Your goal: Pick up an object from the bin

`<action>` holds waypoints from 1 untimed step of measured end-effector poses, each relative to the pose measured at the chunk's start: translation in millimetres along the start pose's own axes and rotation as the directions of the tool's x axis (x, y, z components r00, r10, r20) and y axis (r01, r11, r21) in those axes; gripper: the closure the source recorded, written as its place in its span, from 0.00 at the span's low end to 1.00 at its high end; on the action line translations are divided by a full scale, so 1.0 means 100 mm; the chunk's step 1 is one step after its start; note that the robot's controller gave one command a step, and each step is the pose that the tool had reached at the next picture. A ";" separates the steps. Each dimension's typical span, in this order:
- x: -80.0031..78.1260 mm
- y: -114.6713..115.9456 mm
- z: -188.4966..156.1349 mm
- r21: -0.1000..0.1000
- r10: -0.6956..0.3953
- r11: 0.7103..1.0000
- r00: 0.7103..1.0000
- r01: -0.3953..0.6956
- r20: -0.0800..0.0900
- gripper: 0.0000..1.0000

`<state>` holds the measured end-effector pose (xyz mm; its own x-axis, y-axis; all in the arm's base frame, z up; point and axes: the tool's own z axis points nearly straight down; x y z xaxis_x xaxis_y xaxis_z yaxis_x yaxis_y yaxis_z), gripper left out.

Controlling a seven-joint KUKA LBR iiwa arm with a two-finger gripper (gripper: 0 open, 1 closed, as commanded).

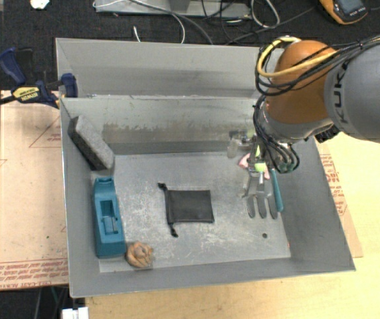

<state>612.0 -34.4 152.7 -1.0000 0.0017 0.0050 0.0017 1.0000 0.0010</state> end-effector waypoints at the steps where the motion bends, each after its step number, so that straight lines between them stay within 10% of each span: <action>1: -0.01 0.00 -0.05 0.000 -0.001 1.000 1.000 0.001 0.007 0.00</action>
Offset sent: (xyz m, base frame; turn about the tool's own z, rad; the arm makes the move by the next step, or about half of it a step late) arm 0.0023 0.0573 -0.0816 -0.1251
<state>613.3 -34.3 157.6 -1.0000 0.0009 -0.0017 0.0009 1.0000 0.0006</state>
